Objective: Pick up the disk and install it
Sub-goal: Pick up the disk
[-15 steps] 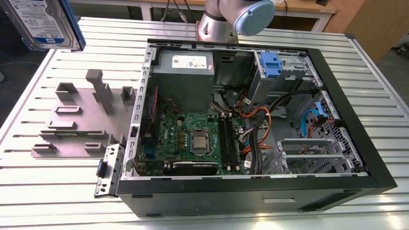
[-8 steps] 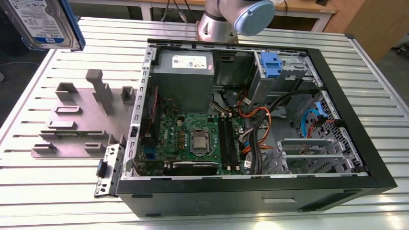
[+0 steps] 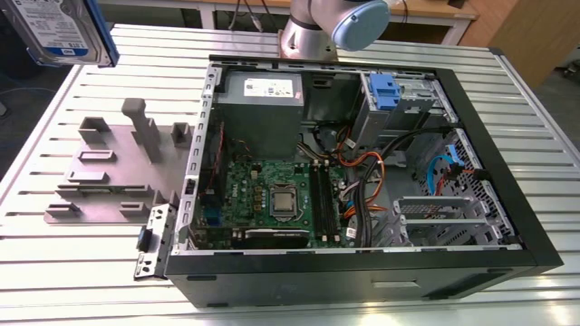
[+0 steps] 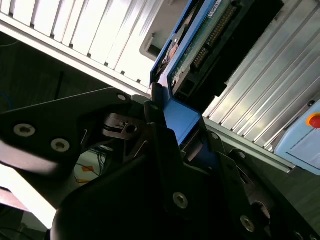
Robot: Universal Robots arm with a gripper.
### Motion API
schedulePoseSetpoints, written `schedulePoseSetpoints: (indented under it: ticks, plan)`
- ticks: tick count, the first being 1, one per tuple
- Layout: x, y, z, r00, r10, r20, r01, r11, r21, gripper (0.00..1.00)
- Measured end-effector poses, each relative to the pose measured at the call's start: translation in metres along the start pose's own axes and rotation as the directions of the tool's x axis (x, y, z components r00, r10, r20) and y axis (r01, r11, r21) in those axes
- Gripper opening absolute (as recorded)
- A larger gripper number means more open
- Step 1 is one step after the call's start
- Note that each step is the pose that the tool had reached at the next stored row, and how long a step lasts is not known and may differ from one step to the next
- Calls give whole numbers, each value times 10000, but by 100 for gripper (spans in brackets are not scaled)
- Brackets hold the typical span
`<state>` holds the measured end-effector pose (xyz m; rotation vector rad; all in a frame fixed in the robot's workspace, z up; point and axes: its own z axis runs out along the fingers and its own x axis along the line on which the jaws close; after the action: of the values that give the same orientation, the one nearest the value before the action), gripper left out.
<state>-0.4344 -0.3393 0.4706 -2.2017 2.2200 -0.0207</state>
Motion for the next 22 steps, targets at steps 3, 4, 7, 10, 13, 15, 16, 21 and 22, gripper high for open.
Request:
schedulePoseSetpoints:
  ticks: [3,4,7,10,13,15,16,21,22]
  plan:
    - [0,-1,-42,10000,0,0,0,10000,-1,36]
    - [0,-1,-56,10000,0,0,0,10000,0,36]
    - [0,-2,-105,10000,0,0,0,10000,-1,36]
    - [0,-3,-157,10000,0,0,0,10000,-1,36]
    - [0,-5,-214,10000,0,-1,0,10000,-2,36]
    - [-1,-5,-242,10000,0,-1,0,10000,-2,36]
    - [0,-5,-248,10000,-1,2,1,10000,-1,36]
    - [29,-5,-248,10000,0,3,0,10000,-1,36]
    - [41,-6,-248,10000,-1,2,1,10000,-1,36]
